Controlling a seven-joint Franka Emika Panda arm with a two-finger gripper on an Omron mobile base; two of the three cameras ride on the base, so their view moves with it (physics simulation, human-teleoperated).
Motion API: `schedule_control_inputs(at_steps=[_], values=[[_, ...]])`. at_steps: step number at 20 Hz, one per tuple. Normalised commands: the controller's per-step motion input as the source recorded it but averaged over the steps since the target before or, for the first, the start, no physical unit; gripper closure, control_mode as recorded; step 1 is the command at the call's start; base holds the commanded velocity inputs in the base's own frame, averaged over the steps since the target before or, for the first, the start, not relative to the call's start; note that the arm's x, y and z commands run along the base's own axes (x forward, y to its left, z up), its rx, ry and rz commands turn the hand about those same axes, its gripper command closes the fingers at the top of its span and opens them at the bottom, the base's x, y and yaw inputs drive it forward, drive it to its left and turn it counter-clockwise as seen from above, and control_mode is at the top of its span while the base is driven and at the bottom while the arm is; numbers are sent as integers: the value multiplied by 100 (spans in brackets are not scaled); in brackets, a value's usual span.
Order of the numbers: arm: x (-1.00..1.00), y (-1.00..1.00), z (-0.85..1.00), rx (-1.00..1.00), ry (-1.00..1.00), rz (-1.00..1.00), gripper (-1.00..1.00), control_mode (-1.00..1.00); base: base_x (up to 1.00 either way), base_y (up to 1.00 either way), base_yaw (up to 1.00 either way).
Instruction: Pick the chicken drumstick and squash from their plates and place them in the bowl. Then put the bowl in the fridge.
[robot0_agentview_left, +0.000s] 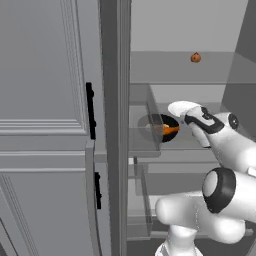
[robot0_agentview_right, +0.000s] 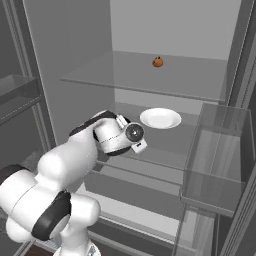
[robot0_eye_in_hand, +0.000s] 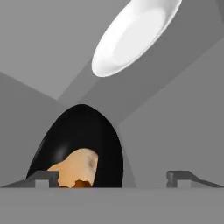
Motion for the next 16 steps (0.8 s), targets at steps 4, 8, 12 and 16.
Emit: schedule_control_inputs(at_steps=[4, 8, 12, 16], values=[[-94, -38, 91, 0, 0, -1, -100, -100, 0, 0, 0], [-99, -24, 97, 0, 3, 7, -100, -100, 0, 0, 0], [-100, 5, 68, 0, 4, 24, -100, -100, 0, 0, 0], [-100, 16, 54, -4, 11, 29, -100, -100, 0, 0, 0]])
